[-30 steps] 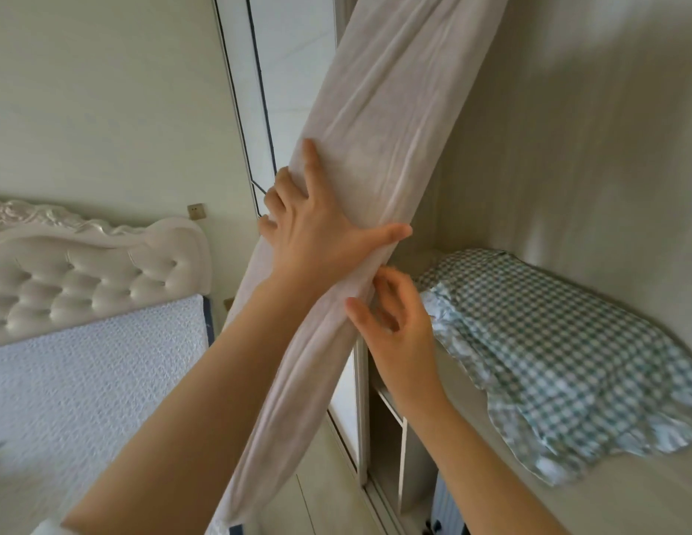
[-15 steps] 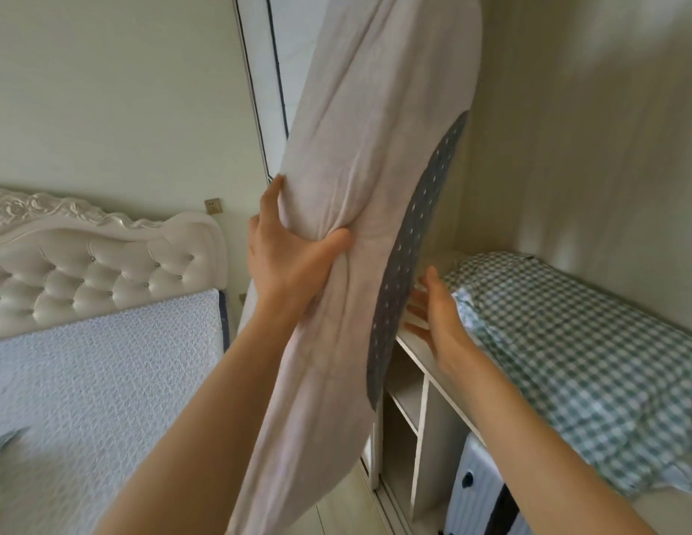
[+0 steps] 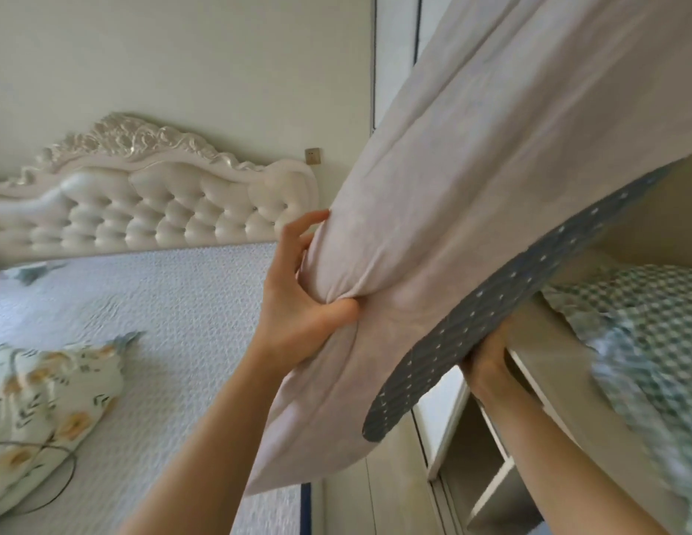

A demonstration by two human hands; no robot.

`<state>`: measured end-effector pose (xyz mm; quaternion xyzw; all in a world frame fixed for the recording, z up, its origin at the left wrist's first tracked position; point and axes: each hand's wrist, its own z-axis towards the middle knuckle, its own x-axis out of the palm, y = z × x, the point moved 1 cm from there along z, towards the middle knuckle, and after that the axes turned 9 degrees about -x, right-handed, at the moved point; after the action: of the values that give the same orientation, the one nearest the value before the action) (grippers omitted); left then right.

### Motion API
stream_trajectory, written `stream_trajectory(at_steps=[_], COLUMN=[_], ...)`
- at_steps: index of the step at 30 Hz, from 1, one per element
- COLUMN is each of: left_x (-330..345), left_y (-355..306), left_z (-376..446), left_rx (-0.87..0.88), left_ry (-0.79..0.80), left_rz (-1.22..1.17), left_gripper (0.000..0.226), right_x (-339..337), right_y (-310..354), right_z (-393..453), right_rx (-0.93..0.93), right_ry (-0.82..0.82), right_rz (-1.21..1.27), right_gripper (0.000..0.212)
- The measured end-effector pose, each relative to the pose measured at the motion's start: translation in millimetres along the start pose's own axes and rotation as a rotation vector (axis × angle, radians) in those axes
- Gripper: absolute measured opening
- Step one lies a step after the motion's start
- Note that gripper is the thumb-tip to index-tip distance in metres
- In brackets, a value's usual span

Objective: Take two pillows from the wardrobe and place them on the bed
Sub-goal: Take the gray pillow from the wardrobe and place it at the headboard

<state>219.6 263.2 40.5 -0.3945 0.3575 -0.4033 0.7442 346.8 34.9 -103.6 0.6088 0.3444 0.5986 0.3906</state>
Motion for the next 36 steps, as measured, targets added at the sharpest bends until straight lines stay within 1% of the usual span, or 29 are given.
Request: stream_trajectory(at_steps=[1,3,7,11,15,18,20,21,23,25,27,30,33,36], left_x=[-6,-17,-49,-84,-103,-121,-135,-141,-151,-159,-164,-166,-161,-153], left_y=[4,13,35,63,86,105,117,123,136,153,172,195,209,225], left_z=[5,15,39,60,76,84,88,89,92,93,95,102,116,134], left_rx=[0.020,0.051,0.081,0.068,0.065,0.059,0.040,0.022,-0.028,-0.099,-0.178,-0.298,-0.356,-0.386], left_ry=[0.014,0.050,0.071,0.059,0.061,0.037,-0.015,-0.044,-0.096,-0.149,-0.197,-0.258,-0.336,-0.435], left_rz=[0.010,0.041,0.041,-0.044,-0.033,-0.021,-0.027,-0.034,-0.045,-0.038,-0.001,0.052,0.087,0.093], left_gripper=[0.087,0.088,0.086,0.082,0.086,0.085,0.082,0.081,0.077,0.074,0.068,0.053,0.046,0.041], right_x=[7,20,46,72,100,120,138,147,162,172,182,195,210,225], right_y=[-4,-12,-24,-36,-51,-67,-76,-80,-89,-97,-104,-115,-125,-132], right_z=[4,12,29,51,68,80,88,92,101,108,116,129,145,165], right_rx=[-0.044,-0.096,-0.088,-0.121,-0.133,-0.133,-0.128,-0.115,-0.051,0.011,0.054,0.109,0.176,0.183], right_ry=[0.026,0.025,0.033,0.106,0.190,0.200,0.175,0.163,0.195,0.235,0.257,0.260,0.233,0.255], right_rz=[0.040,0.060,0.125,0.120,0.115,0.097,0.034,0.000,-0.067,-0.112,-0.152,-0.210,-0.284,-0.340], right_gripper=[0.069,0.058,0.038,0.038,0.034,0.046,0.044,0.048,0.064,0.073,0.076,0.082,0.085,0.080])
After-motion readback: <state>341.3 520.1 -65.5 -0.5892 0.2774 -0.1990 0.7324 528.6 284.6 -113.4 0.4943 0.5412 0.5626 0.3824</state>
